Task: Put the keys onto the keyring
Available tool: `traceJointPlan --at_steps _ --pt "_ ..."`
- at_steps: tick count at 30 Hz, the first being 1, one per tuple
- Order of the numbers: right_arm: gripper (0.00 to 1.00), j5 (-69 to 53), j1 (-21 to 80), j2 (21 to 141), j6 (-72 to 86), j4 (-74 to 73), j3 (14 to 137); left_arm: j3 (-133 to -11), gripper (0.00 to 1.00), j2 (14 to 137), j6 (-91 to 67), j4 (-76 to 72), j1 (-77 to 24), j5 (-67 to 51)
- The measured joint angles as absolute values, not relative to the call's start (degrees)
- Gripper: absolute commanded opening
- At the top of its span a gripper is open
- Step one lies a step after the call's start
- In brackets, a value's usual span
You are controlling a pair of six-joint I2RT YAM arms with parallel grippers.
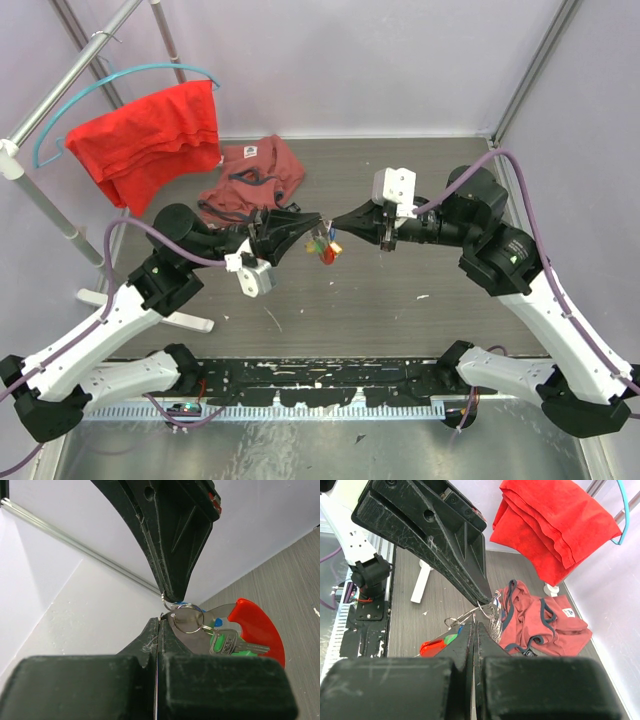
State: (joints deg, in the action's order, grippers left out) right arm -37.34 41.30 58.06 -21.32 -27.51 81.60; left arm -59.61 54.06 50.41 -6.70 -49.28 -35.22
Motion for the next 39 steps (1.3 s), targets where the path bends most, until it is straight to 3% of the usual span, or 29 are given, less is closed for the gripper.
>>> traceJointPlan --at_steps 39 --pt "0.01 -29.39 41.3 56.73 -20.71 -25.54 80.18 -59.92 0.0 54.63 48.01 -7.4 -49.28 -38.11"
